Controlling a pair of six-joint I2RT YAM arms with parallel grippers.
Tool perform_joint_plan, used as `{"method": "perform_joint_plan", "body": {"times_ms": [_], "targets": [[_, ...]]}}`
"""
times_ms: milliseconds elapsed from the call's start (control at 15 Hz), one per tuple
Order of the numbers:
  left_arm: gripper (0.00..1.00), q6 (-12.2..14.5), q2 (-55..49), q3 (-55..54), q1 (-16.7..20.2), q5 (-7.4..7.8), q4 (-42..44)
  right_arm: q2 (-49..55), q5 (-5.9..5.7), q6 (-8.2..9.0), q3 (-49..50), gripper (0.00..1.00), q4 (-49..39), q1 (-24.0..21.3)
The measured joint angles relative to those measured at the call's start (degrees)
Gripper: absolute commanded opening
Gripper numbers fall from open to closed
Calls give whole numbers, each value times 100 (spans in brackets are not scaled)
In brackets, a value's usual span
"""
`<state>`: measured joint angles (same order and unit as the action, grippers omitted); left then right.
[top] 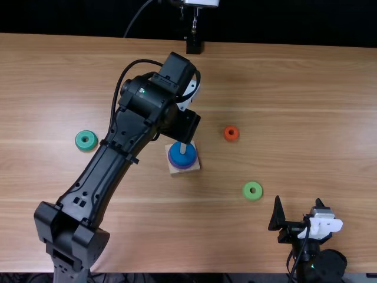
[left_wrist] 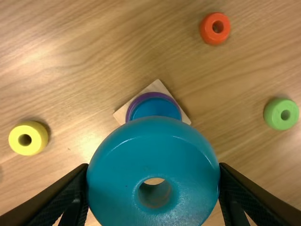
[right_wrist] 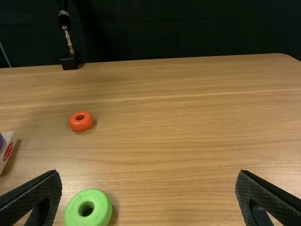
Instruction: Build the Hanoi tower: stack the rings onto the peg from bottom to top in this color order: purple, dark blue, light blue, dark green, light green, yellow, orange.
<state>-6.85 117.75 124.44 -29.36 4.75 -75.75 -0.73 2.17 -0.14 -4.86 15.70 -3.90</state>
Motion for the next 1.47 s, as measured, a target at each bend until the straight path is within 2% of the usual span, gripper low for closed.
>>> {"method": "perform_joint_plan", "body": {"times_ms": [1467], "targets": [[0,-2,0,0,-144,17,-39,0,-2,2,0,100,-2,0]]}}
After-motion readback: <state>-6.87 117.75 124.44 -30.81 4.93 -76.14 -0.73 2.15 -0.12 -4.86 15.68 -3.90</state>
